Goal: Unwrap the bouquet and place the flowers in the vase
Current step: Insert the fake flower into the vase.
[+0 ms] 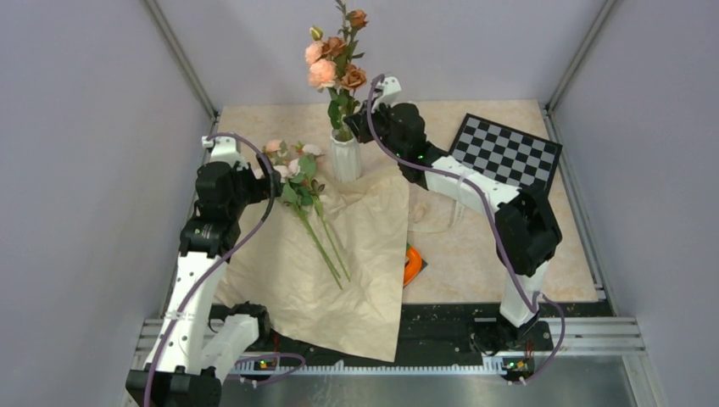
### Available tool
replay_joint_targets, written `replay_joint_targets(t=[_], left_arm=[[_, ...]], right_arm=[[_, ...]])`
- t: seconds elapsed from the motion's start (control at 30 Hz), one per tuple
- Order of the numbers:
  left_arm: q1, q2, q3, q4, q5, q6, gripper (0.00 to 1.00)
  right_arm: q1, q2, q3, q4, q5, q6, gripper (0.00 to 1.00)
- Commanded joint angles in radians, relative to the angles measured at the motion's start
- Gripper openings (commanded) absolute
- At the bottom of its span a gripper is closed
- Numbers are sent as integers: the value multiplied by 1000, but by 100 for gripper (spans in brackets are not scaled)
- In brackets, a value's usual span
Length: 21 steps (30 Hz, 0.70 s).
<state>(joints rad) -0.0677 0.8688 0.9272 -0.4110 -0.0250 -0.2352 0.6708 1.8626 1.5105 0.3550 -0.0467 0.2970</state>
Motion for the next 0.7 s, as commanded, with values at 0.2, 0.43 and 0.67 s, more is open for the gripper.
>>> replay_joint_targets(t=[0.2, 0.43, 0.67], left_arm=[[4, 2, -7, 42, -13, 11, 99], [5, 1, -8, 41, -12, 11, 99], [5, 0, -8, 41, -7, 11, 99]], right_arm=[[-10, 10, -16, 17, -24, 17, 0], [-10, -31, -28, 7, -37, 17, 18], [-10, -65, -25, -12, -20, 1, 39]])
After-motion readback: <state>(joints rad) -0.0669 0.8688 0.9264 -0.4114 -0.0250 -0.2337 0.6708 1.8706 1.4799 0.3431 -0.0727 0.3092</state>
